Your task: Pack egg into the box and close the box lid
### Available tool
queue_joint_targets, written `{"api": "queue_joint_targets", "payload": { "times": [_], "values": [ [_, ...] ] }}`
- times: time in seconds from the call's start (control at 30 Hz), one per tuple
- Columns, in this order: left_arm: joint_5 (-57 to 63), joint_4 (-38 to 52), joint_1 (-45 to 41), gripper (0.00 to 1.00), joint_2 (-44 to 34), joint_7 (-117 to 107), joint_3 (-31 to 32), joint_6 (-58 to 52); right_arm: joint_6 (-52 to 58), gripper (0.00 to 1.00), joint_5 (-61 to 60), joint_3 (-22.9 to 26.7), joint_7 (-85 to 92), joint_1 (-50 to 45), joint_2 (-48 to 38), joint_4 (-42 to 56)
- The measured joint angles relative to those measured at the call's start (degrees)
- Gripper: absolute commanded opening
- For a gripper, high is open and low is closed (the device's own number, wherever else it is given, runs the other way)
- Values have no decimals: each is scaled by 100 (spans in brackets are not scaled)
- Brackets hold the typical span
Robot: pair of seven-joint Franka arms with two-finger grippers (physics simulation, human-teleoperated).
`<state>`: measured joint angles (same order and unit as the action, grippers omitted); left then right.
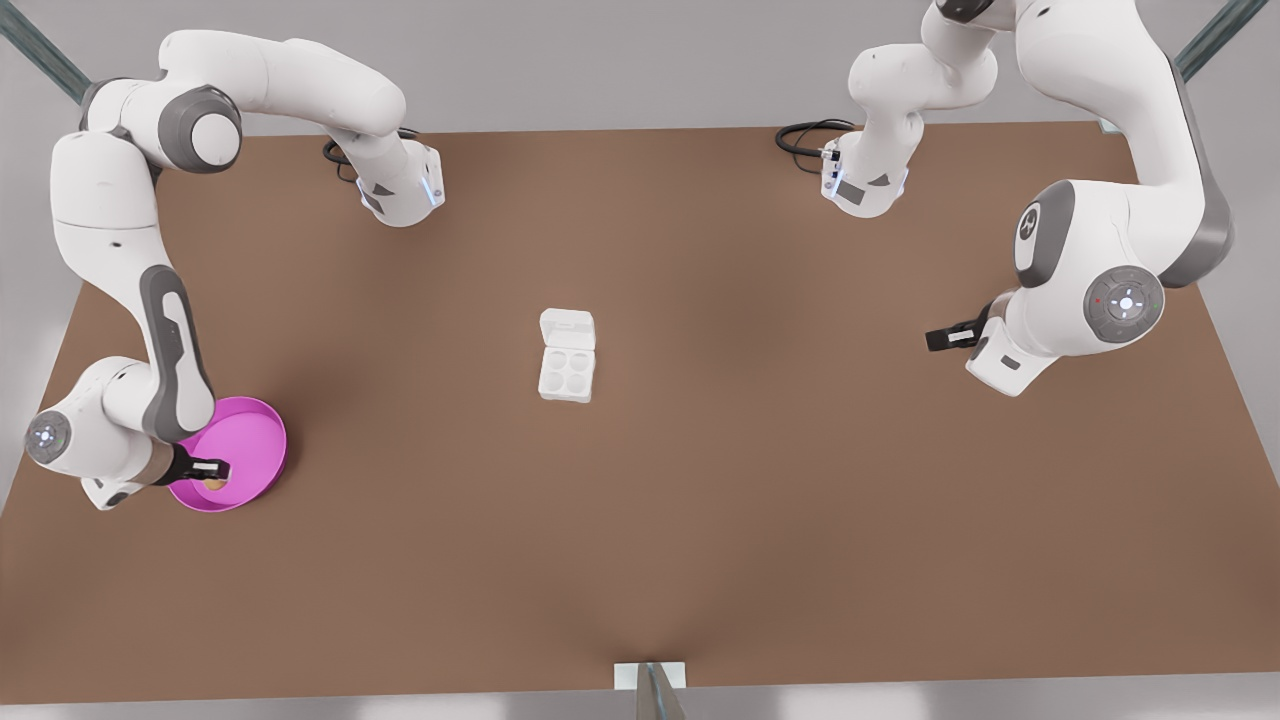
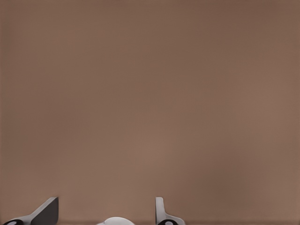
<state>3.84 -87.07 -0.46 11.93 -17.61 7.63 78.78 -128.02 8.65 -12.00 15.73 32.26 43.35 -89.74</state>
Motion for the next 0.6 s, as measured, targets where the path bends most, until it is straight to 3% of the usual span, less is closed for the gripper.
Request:
{"api": "queue_joint_targets", "payload": {
  "times": [0.2, 0.3, 0.47, 0.6],
  "values": [
    [1, 2, -2, 100, 0, 0, 0, -1, 304, 49, -109, -212, 69, 4, -47, 170],
    [0, -4, 2, 100, 0, 0, 0, -4, 416, 49, -134, -552, 131, 6, -48, 252],
    [0, 3, 2, 100, 0, -1, 0, -77, 514, 49, -151, -1574, 245, -7, -25, 248],
    [0, 1, 2, 100, 0, 4, 0, -108, 552, 49, -231, -2726, 333, -161, 39, 162]
  ]
}}
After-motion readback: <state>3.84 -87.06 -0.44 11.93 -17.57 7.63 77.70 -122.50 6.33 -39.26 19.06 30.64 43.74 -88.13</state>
